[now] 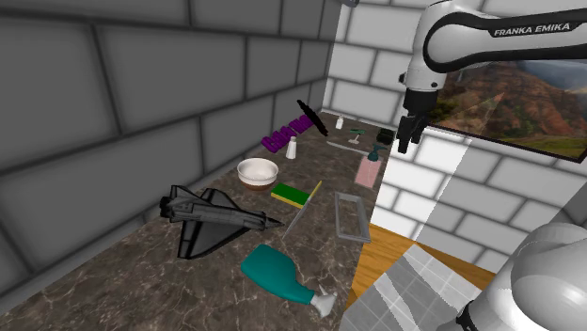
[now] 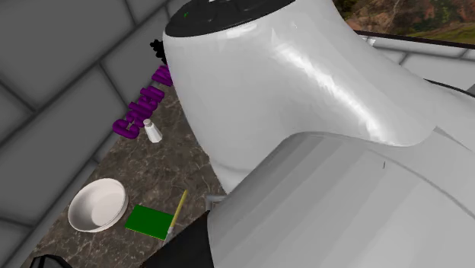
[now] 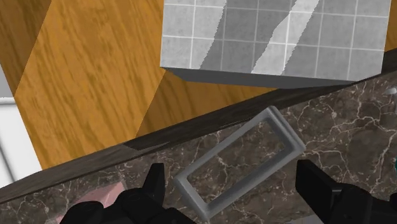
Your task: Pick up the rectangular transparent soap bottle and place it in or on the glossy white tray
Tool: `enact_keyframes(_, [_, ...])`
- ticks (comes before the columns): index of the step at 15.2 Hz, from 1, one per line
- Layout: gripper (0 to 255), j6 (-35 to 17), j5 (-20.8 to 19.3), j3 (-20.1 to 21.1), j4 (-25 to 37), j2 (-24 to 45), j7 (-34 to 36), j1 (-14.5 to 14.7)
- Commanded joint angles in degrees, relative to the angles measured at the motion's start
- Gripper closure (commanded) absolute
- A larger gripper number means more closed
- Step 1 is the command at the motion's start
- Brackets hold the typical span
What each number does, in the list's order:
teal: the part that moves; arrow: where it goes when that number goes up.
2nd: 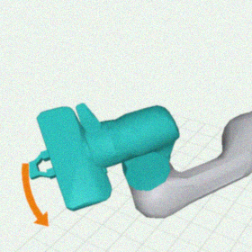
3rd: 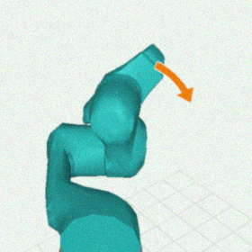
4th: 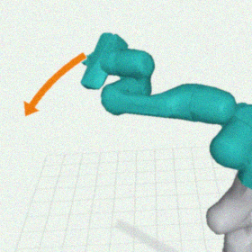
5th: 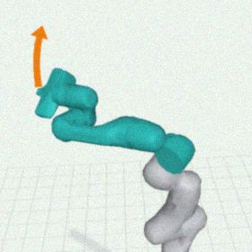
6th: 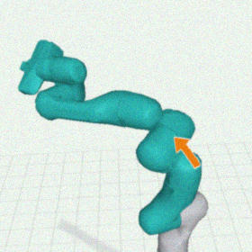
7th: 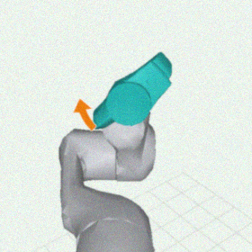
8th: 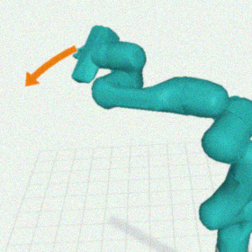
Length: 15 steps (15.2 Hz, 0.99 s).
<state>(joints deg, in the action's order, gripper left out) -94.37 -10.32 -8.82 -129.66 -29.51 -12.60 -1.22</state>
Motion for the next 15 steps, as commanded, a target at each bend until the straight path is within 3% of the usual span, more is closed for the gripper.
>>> enact_keyframes(1, [0,-2.2,-0.2,-2.2,1.6,3.4,-2.7,-0.4])
enact_keyframes(8, [0,-8.0,2.6,-8.7,10.5,17.6,-12.1,-1.3])
enact_keyframes(15, [0,-10.3,9.5,-12.9,23.5,33.8,-22.3,-3.6])
